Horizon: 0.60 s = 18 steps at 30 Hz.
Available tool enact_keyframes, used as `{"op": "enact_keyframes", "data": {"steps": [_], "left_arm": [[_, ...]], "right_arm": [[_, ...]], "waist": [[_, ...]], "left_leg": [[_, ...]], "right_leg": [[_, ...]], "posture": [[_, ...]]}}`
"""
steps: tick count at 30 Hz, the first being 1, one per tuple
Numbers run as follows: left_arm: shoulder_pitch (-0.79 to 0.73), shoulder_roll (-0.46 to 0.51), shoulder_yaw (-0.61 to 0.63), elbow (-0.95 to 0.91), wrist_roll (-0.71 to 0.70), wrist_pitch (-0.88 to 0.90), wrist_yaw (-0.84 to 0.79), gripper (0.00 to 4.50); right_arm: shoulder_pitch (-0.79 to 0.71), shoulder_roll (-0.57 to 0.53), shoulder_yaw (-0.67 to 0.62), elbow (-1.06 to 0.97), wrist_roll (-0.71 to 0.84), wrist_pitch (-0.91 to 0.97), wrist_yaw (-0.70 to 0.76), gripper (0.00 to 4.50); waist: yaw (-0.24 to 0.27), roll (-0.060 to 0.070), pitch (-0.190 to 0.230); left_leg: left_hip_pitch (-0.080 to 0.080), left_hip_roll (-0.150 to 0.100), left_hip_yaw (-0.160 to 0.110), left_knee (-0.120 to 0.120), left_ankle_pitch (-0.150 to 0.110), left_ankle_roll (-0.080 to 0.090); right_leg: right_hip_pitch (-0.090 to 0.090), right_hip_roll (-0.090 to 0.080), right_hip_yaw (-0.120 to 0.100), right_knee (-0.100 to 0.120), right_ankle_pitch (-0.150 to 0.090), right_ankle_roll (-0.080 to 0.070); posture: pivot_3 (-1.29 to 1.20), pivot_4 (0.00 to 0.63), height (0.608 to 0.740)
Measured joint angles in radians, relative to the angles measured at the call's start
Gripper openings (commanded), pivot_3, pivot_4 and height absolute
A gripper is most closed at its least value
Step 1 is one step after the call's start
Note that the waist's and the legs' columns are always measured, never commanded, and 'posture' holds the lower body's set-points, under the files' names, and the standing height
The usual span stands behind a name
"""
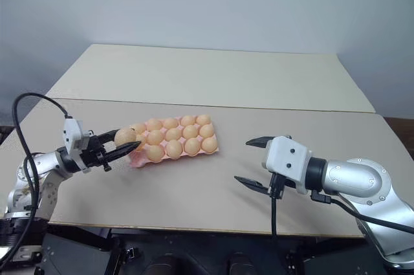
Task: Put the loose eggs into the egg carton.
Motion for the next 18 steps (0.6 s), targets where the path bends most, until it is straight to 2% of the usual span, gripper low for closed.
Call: {"op": "enact_keyframes", "data": {"steps": [8, 15, 18], "left_arm": [[-0.034, -0.010, -0.020, 0.052, 0.011, -0.001, -0.056, 1.88], [-0.037, -0.013, -0.020, 0.053, 0.011, -0.012, -0.082, 4.15], [-0.037, -0.015, -0.019, 0.053, 0.011, -0.023, -0.073, 4.15]], "right_arm": [[0.013, 0.004, 0.001, -0.010, -0.002, 0.000, -0.029, 4.50], [0.033, 0.004, 0.001, -0.018, -0.001, 0.009, -0.032, 4.50], [0.032, 0.004, 0.001, -0.018, -0.002, 0.010, -0.033, 4.50]], "waist": [[-0.002, 0.000, 0.000], [-0.003, 0.000, 0.000], [-0.002, 0.000, 0.000]], "left_leg": [[0.000, 0.000, 0.000, 0.000, 0.000, 0.000], [0.000, 0.000, 0.000, 0.000, 0.000, 0.000], [0.000, 0.000, 0.000, 0.000, 0.000, 0.000]], "right_leg": [[0.000, 0.000, 0.000, 0.000, 0.000, 0.000], [0.000, 0.000, 0.000, 0.000, 0.000, 0.000], [0.000, 0.000, 0.000, 0.000, 0.000, 0.000]], "posture": [[0.00, 0.150, 0.740], [0.00, 0.150, 0.740], [0.00, 0.150, 0.740]]}}
